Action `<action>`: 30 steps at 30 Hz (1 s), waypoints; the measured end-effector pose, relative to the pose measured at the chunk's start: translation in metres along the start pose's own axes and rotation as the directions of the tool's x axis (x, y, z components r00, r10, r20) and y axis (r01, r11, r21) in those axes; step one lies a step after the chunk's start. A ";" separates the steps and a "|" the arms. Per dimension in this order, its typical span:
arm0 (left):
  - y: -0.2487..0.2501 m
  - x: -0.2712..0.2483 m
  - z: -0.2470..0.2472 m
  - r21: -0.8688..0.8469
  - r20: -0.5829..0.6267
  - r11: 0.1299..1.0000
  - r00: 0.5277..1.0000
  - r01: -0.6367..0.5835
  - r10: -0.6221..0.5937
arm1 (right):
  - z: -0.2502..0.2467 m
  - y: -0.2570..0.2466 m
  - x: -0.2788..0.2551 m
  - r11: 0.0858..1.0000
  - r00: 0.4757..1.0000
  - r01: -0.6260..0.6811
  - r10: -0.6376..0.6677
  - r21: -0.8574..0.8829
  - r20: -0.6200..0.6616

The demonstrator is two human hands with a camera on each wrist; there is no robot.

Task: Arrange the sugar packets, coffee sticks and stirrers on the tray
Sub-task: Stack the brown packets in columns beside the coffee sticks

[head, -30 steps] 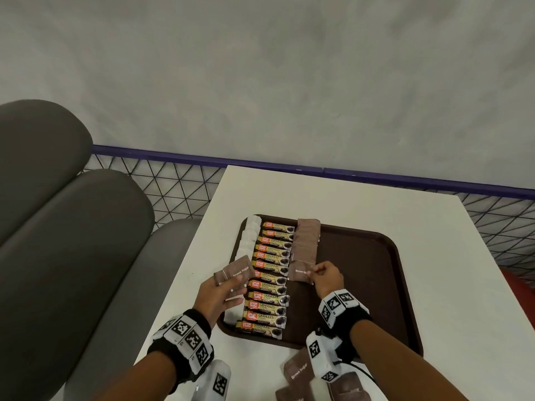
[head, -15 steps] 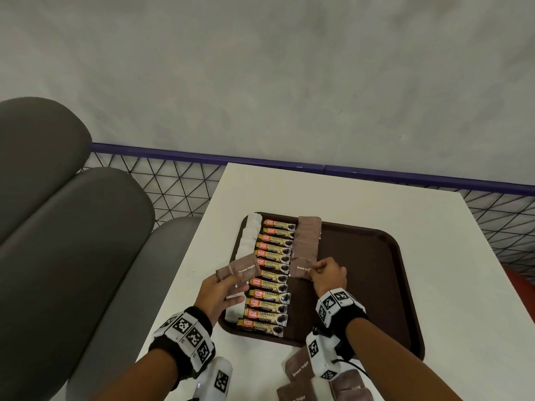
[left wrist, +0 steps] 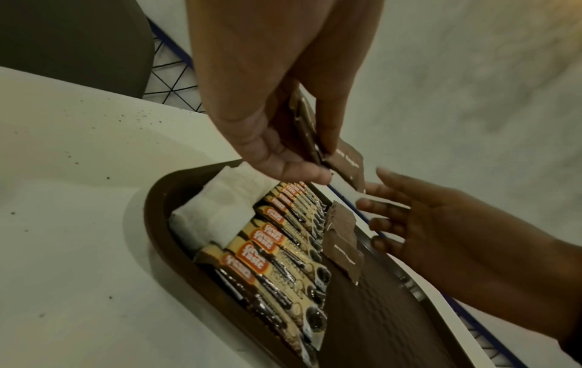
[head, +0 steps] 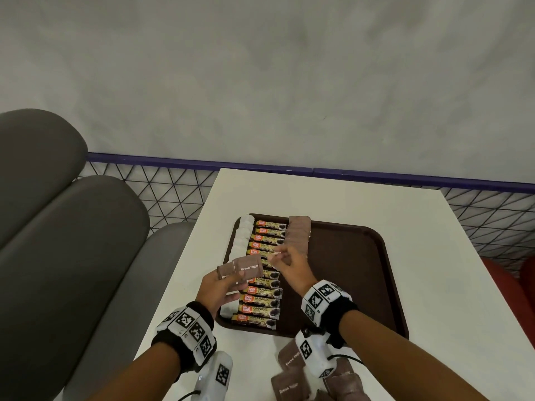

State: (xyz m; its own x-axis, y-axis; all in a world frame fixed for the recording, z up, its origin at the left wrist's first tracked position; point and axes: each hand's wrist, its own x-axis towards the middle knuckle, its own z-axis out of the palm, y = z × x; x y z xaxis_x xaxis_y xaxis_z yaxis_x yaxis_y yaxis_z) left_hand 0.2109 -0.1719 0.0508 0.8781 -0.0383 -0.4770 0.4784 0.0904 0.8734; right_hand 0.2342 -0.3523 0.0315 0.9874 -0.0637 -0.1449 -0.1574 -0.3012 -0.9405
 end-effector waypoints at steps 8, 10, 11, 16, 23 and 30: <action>0.004 -0.008 0.009 0.012 0.037 1.000 0.999 -0.004 0.004 | 0.012 -0.007 -0.010 0.997 0.989 0.036 -0.046 0.073 0.138; 0.003 -0.008 0.008 0.000 0.036 1.000 0.999 0.000 0.000 | 0.009 -0.006 -0.010 0.997 0.989 0.029 -0.039 0.075 0.145; 0.003 -0.008 0.008 0.002 0.038 1.000 0.999 -0.002 0.002 | 0.007 -0.003 -0.010 0.997 0.990 0.025 -0.035 0.074 0.137; -0.003 -0.003 0.001 -0.012 -0.052 1.000 0.999 -0.010 0.009 | -0.011 0.011 -0.008 0.996 0.996 -0.051 0.056 0.077 -0.073; -0.009 0.004 -0.013 0.000 -0.096 0.999 0.995 0.038 -0.037 | -0.048 0.037 0.000 0.970 0.911 -0.240 0.214 -0.032 -0.352; -0.012 0.005 -0.019 0.066 -0.081 0.998 0.996 -0.016 0.021 | -0.048 0.054 0.004 0.928 0.922 -0.333 0.283 -0.167 -0.264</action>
State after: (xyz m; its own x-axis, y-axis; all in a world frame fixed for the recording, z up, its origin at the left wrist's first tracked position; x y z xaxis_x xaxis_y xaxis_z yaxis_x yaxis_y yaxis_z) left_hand 0.2097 -0.1546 0.0363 0.8844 0.0449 -0.4645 0.4638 0.0249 0.8856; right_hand 0.2284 -0.4143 -0.0053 0.8615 -0.3952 -0.3187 -0.4775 -0.4174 -0.7732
